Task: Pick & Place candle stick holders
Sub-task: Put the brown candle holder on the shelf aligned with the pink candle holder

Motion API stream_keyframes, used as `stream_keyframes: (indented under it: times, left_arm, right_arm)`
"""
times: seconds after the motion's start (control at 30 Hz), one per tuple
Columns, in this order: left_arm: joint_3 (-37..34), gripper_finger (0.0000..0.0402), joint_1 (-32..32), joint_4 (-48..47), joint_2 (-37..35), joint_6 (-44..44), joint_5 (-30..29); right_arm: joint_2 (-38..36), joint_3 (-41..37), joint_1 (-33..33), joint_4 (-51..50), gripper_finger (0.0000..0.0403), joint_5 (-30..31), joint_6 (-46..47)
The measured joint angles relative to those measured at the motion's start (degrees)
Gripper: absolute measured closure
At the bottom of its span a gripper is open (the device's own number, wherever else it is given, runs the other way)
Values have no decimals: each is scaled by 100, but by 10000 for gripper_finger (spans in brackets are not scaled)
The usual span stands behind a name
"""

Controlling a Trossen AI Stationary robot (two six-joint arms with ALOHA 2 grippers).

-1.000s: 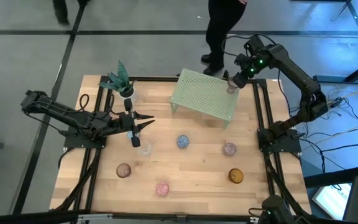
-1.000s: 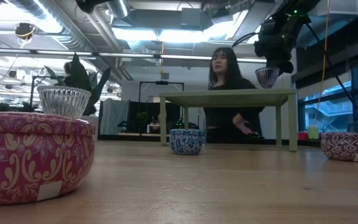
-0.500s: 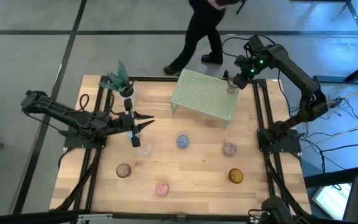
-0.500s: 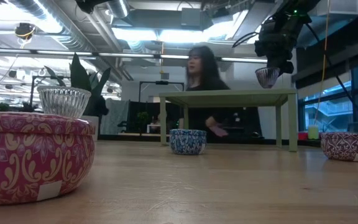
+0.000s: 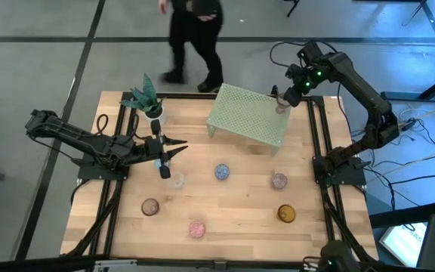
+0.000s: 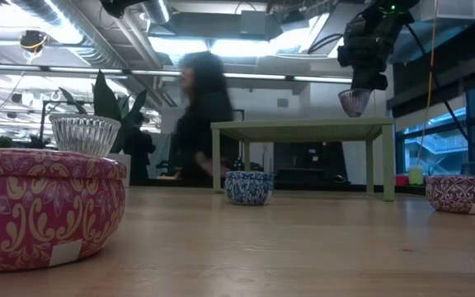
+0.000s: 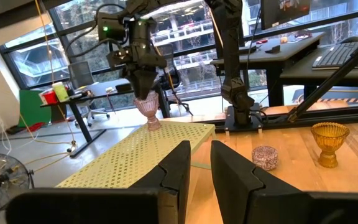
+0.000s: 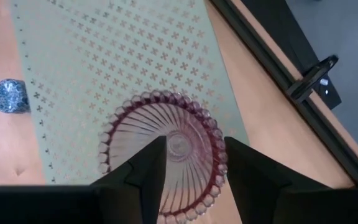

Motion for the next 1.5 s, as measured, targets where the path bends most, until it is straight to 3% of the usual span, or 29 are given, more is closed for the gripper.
stream_keyframes:
  times: [0.43,0.67,1.1,1.5]
  left_arm:
    - [2,343,0,0,2,0,0]
    - [0,343,0,0,2,0,0]
    - [1,343,-56,0,1,-22,2]
    - [2,343,-207,-39,2,-160,3]
  right_arm:
    - [-12,1146,9,-1008,240,-20,30]
    - [-355,1369,458,-1138,240,-868,166]
    - [-1329,1237,2820,-732,240,-745,944]
    - [-1811,-818,4991,973,240,-141,2171]
